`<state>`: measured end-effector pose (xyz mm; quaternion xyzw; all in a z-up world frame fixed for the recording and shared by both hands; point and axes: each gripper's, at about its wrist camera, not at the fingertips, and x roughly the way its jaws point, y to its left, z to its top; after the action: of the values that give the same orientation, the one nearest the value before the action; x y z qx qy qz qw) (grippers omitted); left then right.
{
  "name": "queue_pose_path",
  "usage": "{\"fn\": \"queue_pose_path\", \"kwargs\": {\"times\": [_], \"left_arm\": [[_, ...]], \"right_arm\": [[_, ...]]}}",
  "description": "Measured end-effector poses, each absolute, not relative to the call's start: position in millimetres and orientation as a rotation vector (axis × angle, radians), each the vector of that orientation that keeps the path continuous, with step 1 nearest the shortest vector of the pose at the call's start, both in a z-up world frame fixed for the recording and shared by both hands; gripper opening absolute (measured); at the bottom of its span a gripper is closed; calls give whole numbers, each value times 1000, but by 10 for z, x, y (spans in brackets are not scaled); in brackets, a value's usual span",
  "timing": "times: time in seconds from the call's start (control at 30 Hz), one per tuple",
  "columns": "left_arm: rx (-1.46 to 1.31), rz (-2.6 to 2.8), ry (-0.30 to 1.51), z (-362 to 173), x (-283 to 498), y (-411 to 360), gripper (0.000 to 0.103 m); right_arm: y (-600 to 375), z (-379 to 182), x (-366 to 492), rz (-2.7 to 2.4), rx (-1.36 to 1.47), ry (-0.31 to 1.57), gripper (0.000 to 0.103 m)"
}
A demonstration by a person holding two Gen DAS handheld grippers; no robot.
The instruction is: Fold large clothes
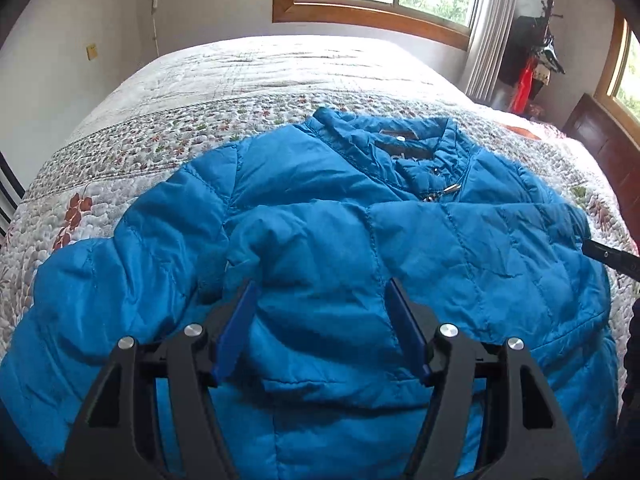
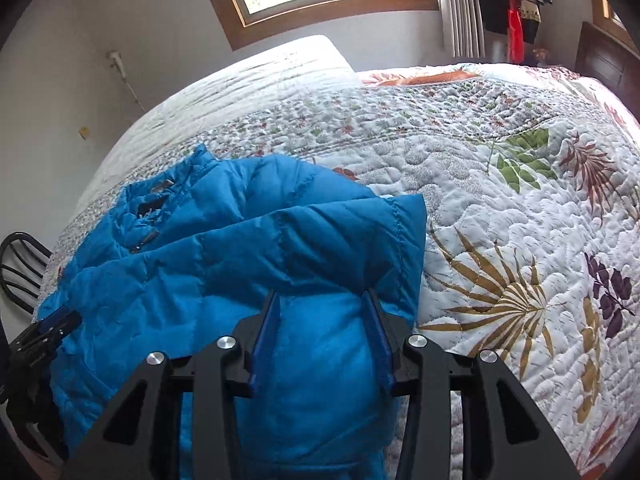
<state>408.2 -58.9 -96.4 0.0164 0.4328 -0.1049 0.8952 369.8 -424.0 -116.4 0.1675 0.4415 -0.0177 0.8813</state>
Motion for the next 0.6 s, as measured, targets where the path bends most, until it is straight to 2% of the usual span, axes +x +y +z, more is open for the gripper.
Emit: {"fn": "queue_pose_path", "kwargs": {"times": [0.13,0.27,0.33,0.5,0.6], "left_arm": [[36,-236,873,-882,3910,-554,69],[44,-239,975,-1175,4037,-585,69],[42,-242,982,-1282,4080,-578,70],[18,-223,990,-1168,4014,-493,69],[-12,-211,929,-919,3796,-270,70]], "right_arm": [[-4188,-1063,3544,14,389,949,44],[-4107,-1322,3587,-12,364,1023,43],[-4085,-1387,3603,-11,350,1000,43],[-4058,-1258,3474,-1,328,948,44],[-4174,-1032,3258,9,371,903,44]]}}
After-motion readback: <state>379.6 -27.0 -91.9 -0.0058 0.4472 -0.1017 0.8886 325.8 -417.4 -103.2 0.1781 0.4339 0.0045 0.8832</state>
